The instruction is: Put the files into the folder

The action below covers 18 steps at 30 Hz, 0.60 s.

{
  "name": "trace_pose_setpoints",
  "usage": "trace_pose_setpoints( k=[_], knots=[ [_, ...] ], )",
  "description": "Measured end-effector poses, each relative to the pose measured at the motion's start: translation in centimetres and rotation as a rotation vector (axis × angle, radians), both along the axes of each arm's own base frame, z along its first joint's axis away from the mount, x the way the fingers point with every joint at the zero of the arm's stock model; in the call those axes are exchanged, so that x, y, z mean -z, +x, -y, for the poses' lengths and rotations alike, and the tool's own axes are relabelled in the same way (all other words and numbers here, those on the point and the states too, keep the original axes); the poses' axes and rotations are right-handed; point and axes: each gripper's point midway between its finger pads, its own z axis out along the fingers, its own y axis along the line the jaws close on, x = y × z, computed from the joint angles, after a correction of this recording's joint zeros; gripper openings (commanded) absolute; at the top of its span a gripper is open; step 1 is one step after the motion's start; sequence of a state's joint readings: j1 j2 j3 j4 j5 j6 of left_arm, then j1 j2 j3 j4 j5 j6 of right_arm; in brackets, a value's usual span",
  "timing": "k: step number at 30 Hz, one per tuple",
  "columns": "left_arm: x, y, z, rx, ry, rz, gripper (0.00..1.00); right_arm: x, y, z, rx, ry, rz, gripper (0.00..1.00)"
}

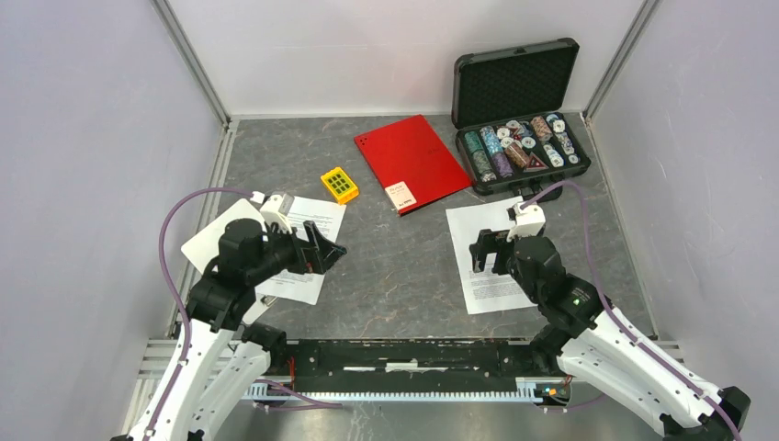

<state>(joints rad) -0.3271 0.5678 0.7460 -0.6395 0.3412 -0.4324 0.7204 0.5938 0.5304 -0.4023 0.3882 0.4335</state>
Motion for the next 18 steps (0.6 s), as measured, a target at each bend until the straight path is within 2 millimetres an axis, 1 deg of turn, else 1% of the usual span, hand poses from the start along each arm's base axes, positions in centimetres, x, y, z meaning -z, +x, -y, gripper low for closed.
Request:
trace_pose_setpoints(
  k=[6, 11, 15, 18],
  knots=[
    [0.0, 0.0, 0.0, 0.0, 0.0, 0.0, 1.0, 0.0, 0.1, 0.3, 0.019, -0.006, 0.004, 0.98],
    [0.0, 0.1, -0.1, -0.009, 0.004, 0.002, 1.0, -0.1, 0.4, 1.2, 0.073, -0.014, 0.017, 0.98],
    [0.2, 0.3, -0.4, -0.025, 0.014, -0.001, 1.0, 0.8, 0.8, 1.8, 0.109, -0.04, 0.022, 0.98],
    [0.5, 0.6, -0.5, -0.038, 0.023, -0.01, 1.0, 2.2, 1.1, 1.9, 0.115, -0.079, 0.013, 0.98]
  ],
)
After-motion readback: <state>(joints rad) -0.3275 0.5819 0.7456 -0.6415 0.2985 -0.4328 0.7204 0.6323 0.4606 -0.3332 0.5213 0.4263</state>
